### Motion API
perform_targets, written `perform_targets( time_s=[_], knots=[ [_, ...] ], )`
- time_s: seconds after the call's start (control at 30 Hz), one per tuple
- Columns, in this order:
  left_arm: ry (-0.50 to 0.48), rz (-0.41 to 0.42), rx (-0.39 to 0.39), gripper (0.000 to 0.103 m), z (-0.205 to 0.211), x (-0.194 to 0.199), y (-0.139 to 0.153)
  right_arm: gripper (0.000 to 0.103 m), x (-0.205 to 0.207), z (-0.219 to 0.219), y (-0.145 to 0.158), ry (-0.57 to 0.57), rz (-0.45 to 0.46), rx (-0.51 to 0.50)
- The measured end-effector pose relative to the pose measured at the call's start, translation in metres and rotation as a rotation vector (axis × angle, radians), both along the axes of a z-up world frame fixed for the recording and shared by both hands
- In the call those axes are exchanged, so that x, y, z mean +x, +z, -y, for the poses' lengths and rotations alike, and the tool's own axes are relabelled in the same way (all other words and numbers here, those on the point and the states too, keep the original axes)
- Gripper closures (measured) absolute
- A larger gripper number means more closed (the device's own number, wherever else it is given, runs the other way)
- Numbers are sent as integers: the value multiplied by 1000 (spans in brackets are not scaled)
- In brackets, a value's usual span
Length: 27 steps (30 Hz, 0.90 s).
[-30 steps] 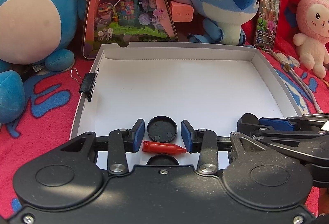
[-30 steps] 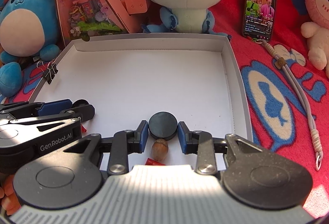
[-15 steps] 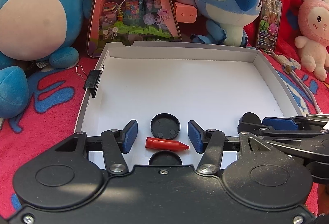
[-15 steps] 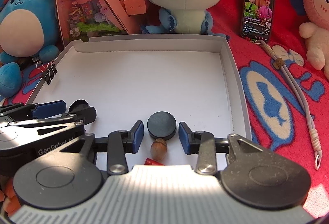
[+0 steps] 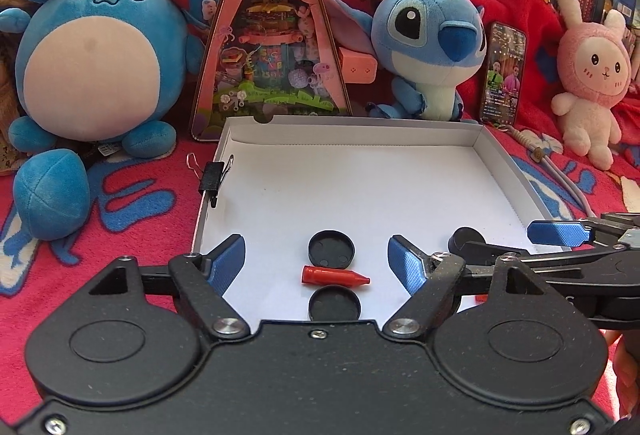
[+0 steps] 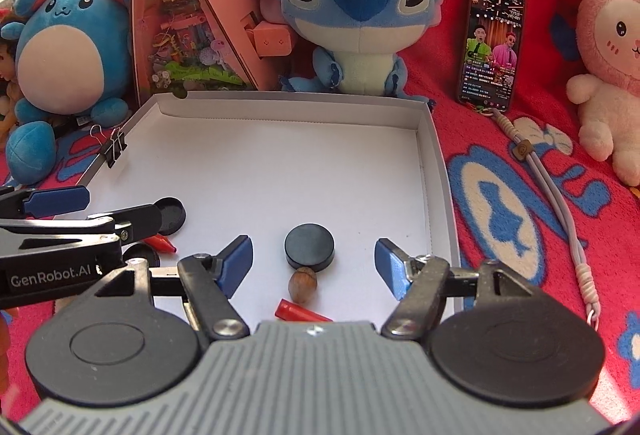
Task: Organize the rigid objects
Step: 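Open both grippers to release the black lids into the box, then lift both grippers up and away from the box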
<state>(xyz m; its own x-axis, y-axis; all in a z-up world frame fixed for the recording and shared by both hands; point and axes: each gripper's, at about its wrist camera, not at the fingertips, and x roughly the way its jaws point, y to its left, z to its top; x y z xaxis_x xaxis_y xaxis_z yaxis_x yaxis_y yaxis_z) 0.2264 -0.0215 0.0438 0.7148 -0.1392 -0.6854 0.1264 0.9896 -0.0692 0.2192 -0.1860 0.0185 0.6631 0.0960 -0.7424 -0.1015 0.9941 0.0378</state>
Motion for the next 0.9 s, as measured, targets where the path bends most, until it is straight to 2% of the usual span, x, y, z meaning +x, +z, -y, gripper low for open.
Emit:
perform_targets(
  time_s=[0.2, 0.5, 0.67, 0.73, 0.9],
  knots=[
    [-26, 29, -13, 25, -4, -19, 6, 15, -14, 1, 7, 10, 38, 9],
    [-73, 89, -11, 23, -5, -64, 13, 12, -43, 9, 13, 15, 86, 62],
    [-94, 128, -18, 20, -8, -92, 14, 8, -70, 12, 17, 29, 151, 50],
    [-105, 138, -11, 20, -8, -101, 13, 2, -79, 13, 18, 41, 172, 52],
    [-120, 144, -32, 19, -11, -121, 11, 0, -96, 13, 21, 60, 210, 39]
  ],
)
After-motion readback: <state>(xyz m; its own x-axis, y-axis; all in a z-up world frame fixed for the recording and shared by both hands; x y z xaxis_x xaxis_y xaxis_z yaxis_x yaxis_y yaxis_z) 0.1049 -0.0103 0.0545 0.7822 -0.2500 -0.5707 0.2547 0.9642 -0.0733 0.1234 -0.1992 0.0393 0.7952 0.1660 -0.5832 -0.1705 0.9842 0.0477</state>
